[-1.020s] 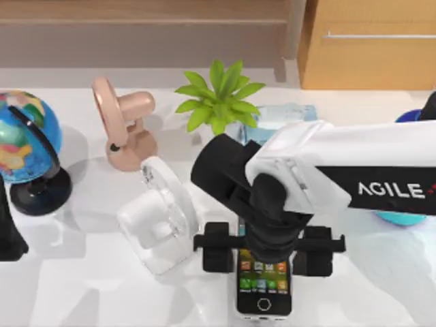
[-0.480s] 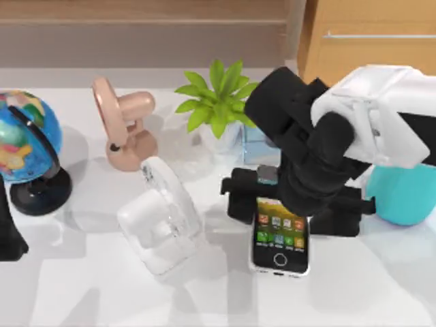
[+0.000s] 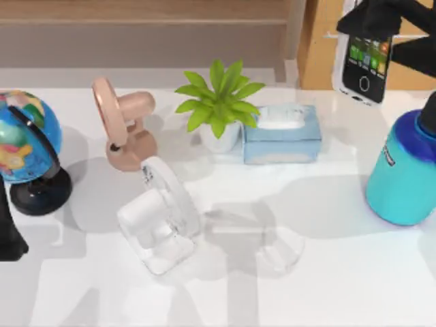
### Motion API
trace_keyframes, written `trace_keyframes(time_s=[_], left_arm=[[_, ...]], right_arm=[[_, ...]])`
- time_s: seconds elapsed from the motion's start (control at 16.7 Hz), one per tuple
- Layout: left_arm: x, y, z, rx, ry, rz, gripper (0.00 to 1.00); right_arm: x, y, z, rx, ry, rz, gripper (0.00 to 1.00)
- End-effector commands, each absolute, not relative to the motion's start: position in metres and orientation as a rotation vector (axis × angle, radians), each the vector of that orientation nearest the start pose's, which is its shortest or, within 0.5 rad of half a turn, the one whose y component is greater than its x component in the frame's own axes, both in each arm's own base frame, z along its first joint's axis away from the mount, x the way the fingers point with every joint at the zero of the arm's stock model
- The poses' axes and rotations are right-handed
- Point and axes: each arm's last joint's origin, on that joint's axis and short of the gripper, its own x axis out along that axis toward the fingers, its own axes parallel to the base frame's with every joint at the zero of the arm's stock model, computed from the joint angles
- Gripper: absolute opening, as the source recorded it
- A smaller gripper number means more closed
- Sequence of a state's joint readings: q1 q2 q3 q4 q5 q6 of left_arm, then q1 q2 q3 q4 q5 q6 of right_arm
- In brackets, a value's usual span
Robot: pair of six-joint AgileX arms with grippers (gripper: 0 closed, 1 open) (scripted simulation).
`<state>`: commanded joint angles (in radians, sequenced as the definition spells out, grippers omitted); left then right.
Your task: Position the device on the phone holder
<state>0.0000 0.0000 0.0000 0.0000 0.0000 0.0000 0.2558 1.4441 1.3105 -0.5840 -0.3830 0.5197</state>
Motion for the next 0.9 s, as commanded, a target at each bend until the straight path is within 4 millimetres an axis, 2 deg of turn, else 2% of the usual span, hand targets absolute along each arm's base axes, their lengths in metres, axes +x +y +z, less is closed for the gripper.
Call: trace_keyframes(time_s=[0.12, 0.3, 0.42, 0.6, 0.78, 0.9], left_arm=[[0.106, -0.001, 0.16, 0.0, 0.0, 0.0, 1.0], [0.106, -0.001, 0.16, 0.0, 0.0, 0.0, 1.0], [0.106, -0.001, 0.16, 0.0, 0.0, 0.0, 1.0], [0.106, -0.001, 0.16, 0.0, 0.0, 0.0, 1.0], [0.106, -0.001, 0.16, 0.0, 0.0, 0.0, 1.0], [0.106, -0.001, 0.16, 0.0, 0.0, 0.0, 1.0]], right_arm=[[0.303, 0.047, 0.338, 0.487, 0.728, 0.448, 0.0], [0.296, -0.022, 0.333, 0.39, 0.574, 0.45, 0.0], [0.286, -0.064, 0.317, 0.312, 0.509, 0.436, 0.0], [0.264, -0.12, 0.283, 0.195, 0.446, 0.401, 0.0], [0.235, -0.162, 0.246, 0.084, 0.404, 0.357, 0.0], [0.216, -0.181, 0.225, 0.019, 0.388, 0.324, 0.0]])
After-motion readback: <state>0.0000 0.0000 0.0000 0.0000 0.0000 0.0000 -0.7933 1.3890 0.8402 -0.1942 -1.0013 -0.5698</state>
